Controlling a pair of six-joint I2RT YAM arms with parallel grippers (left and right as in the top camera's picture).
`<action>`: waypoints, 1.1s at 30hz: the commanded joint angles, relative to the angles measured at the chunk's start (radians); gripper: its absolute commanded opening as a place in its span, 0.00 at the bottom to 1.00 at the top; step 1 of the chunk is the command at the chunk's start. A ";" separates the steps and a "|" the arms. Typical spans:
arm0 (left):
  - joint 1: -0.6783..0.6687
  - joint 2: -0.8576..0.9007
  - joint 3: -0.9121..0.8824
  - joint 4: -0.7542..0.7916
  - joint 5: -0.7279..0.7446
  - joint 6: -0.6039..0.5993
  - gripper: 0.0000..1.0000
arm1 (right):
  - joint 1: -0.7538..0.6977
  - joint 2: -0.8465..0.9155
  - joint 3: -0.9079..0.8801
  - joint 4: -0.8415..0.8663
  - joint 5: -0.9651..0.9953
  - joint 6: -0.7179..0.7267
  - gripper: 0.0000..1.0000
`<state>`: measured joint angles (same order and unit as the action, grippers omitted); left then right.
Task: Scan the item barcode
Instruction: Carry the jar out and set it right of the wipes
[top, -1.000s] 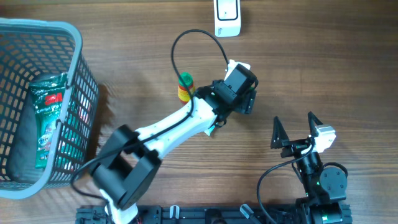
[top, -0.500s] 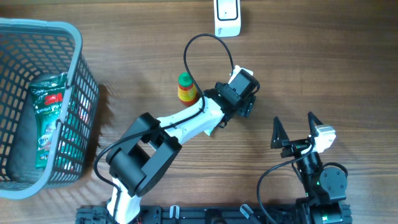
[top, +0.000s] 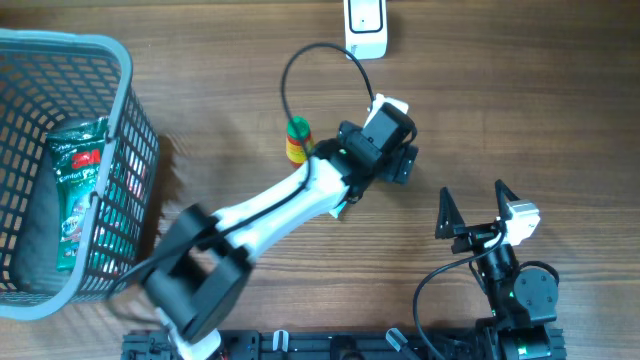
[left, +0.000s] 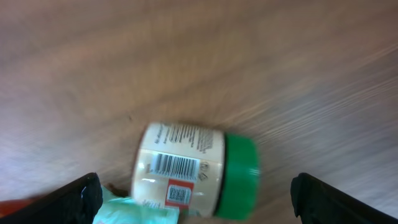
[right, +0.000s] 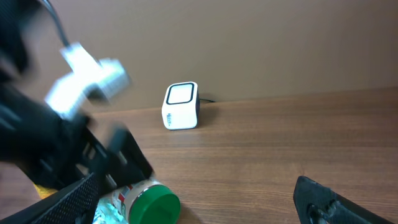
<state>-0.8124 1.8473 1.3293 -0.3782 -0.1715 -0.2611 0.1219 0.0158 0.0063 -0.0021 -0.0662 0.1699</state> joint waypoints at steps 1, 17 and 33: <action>-0.002 -0.184 0.006 -0.024 -0.007 -0.008 1.00 | 0.004 -0.002 -0.001 0.003 0.014 -0.012 1.00; 0.344 -0.795 0.006 -0.219 -0.413 -0.079 1.00 | 0.004 -0.002 -0.001 0.003 0.014 -0.012 0.99; 1.324 -0.741 0.006 -0.693 0.003 -0.674 1.00 | 0.004 -0.002 -0.001 0.003 0.014 -0.012 1.00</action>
<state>0.4103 1.0103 1.3346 -1.0611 -0.3275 -0.8490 0.1219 0.0158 0.0063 -0.0021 -0.0662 0.1699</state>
